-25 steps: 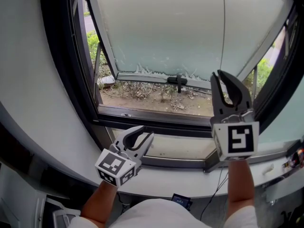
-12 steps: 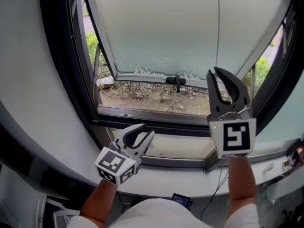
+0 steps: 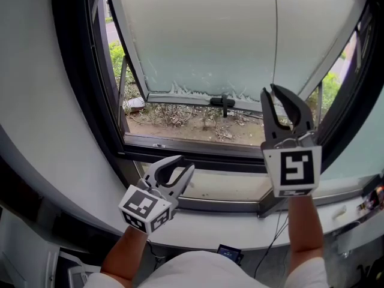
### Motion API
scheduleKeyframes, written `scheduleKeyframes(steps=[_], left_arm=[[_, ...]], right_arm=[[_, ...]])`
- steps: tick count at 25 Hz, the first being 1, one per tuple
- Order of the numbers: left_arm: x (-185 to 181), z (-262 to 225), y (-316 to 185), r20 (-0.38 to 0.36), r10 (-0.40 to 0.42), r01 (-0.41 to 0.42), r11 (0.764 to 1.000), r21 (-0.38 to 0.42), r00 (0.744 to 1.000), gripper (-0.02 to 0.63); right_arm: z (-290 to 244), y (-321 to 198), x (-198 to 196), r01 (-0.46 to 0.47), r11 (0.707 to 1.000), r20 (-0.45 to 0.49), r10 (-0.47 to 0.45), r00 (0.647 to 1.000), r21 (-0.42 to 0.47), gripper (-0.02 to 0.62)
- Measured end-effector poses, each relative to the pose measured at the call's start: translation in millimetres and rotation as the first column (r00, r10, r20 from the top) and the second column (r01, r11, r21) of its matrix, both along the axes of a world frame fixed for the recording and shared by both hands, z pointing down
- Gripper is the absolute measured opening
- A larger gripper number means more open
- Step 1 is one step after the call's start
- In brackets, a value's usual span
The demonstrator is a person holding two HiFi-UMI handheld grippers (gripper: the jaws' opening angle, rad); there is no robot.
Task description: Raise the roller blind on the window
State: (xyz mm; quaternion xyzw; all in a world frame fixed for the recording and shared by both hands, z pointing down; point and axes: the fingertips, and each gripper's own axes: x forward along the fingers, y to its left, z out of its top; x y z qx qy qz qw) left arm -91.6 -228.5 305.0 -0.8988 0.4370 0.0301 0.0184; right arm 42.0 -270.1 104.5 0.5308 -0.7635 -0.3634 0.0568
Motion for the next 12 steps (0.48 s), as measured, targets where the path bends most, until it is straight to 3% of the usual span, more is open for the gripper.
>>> scheduleKeyframes(steps=[12], left_arm=[[-1.2, 3.7, 1.4, -0.004, 0.005, -0.005, 1.000, -0.010, 1.000, 0.129]], right_arm=[[1.8, -2.8, -1.1, -0.032, 0.999, -0.042, 0.032, 0.999, 0.005, 0.061]])
